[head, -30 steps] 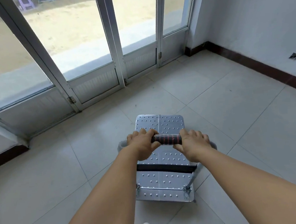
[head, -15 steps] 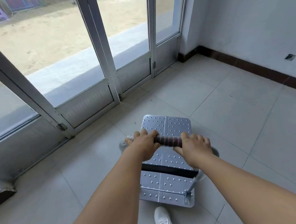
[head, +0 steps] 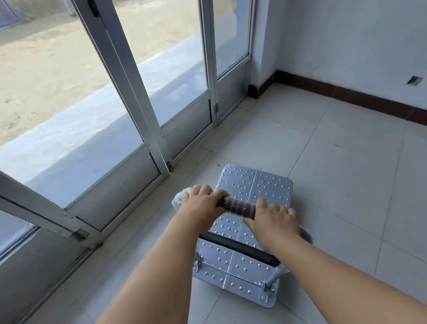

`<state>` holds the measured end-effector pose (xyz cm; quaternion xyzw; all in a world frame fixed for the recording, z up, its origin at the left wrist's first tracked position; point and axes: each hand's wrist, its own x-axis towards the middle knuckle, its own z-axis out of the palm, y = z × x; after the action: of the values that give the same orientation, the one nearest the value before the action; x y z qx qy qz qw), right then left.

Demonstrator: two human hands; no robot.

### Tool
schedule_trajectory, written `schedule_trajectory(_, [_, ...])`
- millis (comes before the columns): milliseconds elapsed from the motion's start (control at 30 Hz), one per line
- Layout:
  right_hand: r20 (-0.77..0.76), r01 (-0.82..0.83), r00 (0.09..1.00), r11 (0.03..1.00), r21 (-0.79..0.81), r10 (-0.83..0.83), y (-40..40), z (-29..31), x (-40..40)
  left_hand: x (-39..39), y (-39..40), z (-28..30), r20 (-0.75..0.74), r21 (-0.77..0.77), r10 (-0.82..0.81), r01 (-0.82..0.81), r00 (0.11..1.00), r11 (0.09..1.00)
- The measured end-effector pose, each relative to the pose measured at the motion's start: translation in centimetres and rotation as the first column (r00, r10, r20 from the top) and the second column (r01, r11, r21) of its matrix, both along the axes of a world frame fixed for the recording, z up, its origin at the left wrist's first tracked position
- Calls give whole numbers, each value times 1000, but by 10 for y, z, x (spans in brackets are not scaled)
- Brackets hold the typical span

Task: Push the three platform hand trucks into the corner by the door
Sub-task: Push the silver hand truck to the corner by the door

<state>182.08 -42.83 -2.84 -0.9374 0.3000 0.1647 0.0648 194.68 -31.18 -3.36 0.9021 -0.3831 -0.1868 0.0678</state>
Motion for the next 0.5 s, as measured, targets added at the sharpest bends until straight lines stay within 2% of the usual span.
schedule_trajectory(300, [47, 308, 949, 948, 86, -312, -7, -3, 121, 140, -37, -3, 29, -2, -217, 217, 976, 976])
schedule_trajectory(500, [63, 432, 897, 899, 74, -437, -27, -5, 187, 214, -77, -10, 32, -26, -314, 315, 949, 949])
